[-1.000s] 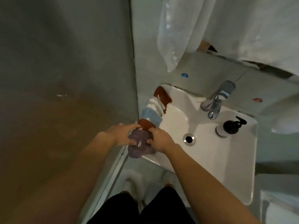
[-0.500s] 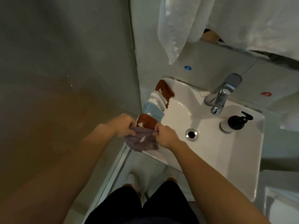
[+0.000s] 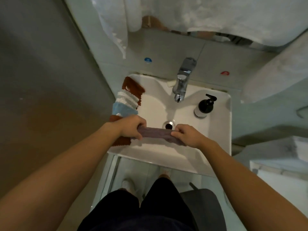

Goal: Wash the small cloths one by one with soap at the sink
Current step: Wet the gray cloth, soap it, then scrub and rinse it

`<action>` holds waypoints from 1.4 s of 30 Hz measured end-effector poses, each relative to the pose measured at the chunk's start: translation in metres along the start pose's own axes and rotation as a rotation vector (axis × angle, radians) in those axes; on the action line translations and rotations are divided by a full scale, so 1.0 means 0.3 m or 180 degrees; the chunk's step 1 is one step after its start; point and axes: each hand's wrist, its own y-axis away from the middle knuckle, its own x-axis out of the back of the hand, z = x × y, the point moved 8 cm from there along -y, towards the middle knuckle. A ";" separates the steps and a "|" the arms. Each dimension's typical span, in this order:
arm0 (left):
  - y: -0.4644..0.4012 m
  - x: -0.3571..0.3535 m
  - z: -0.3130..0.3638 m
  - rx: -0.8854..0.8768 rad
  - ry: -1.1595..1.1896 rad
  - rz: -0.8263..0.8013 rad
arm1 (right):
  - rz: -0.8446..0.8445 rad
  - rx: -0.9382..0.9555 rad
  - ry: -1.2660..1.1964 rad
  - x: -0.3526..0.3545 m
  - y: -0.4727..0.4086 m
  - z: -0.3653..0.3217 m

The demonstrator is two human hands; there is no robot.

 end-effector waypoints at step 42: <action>-0.345 -0.247 -0.084 0.0002 -0.1785 0.0903 | 0.0993 0.0353 0.2790 -0.049 -0.134 0.352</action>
